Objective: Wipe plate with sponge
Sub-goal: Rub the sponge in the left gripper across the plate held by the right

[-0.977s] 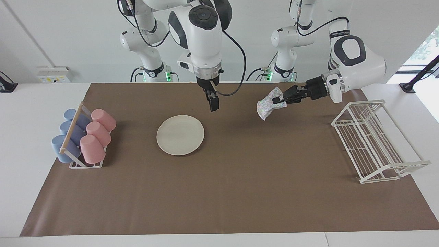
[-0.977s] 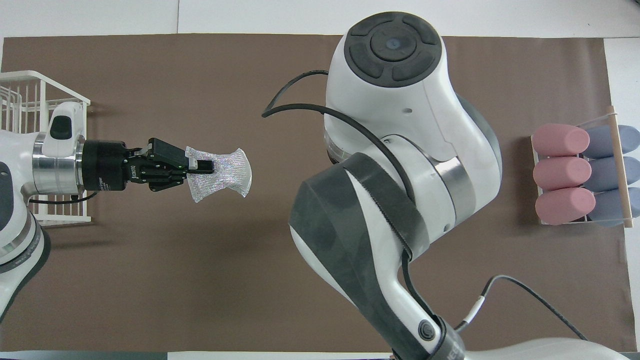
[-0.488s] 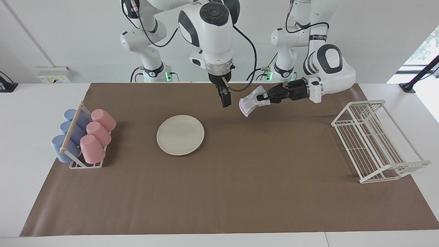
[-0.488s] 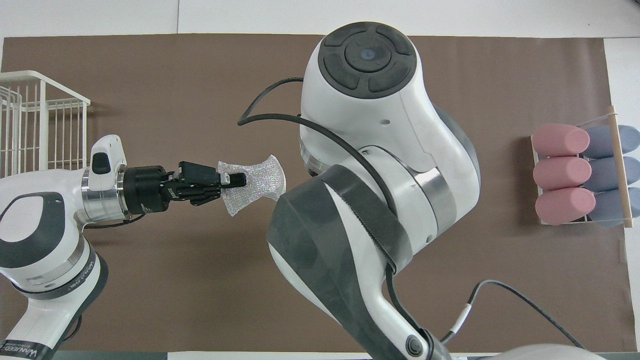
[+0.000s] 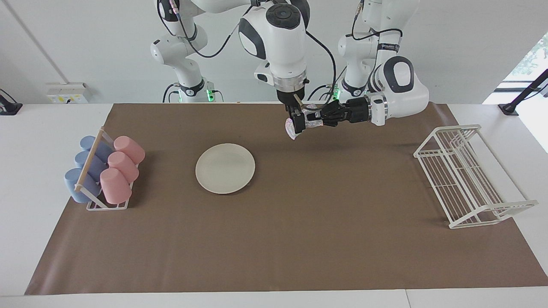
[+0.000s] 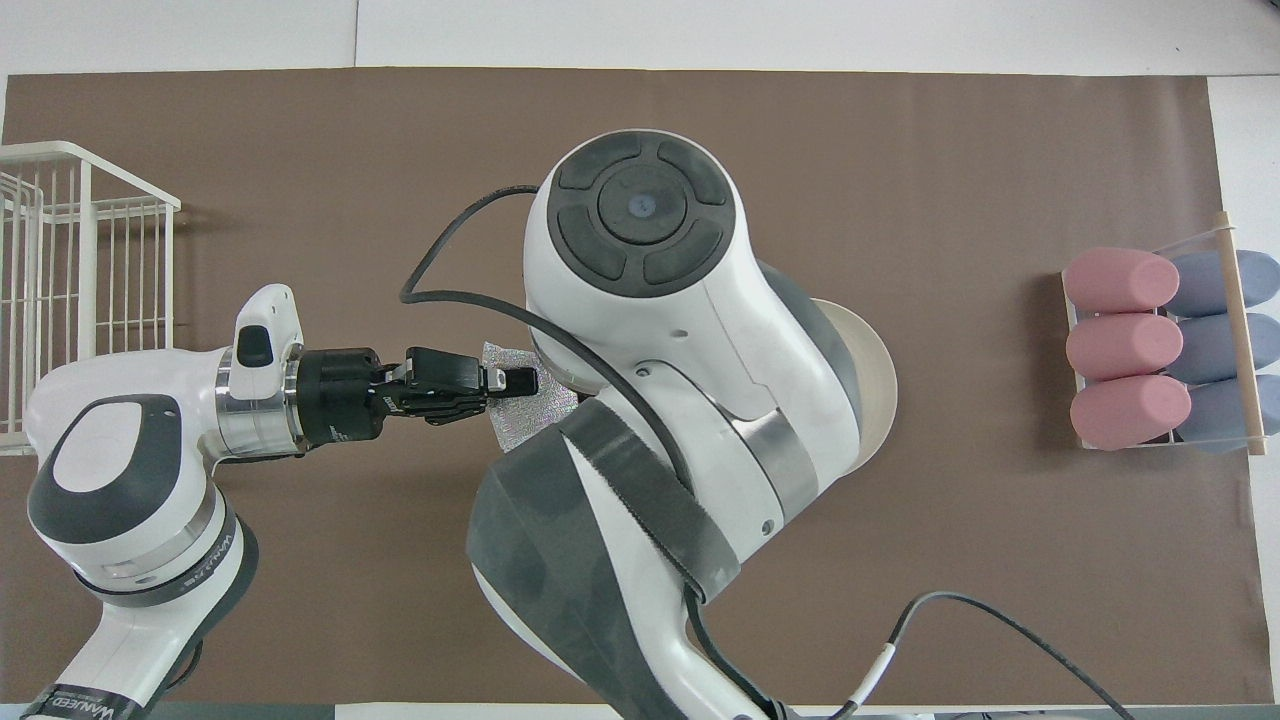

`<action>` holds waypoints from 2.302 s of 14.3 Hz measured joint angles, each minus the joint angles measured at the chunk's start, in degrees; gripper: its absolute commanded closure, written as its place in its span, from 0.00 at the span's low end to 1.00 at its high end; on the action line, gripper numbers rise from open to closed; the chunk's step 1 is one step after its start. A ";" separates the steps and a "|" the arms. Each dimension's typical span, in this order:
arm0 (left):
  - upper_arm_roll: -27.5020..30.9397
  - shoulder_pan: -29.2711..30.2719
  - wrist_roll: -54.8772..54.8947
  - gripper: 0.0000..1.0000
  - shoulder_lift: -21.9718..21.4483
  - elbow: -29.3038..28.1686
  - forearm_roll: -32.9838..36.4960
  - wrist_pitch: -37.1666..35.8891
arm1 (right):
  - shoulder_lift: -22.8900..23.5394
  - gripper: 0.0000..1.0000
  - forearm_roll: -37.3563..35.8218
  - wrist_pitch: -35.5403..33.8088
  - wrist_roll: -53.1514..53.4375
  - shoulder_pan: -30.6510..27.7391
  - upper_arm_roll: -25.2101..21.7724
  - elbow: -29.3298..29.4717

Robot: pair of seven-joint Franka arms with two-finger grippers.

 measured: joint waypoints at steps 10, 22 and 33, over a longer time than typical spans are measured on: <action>0.03 -0.41 0.11 1.00 0.00 -0.08 -0.05 0.07 | -2.40 0.16 1.90 2.50 -0.07 0.37 0.03 -4.27; 0.03 -0.62 0.17 1.00 0.00 -0.23 -0.34 0.18 | -3.22 1.00 1.96 7.07 -0.41 0.09 0.02 -6.95; 0.21 -1.75 -0.92 0.00 -0.06 -0.22 0.04 0.90 | -4.47 1.00 1.87 9.19 -0.71 -0.78 -0.73 -9.79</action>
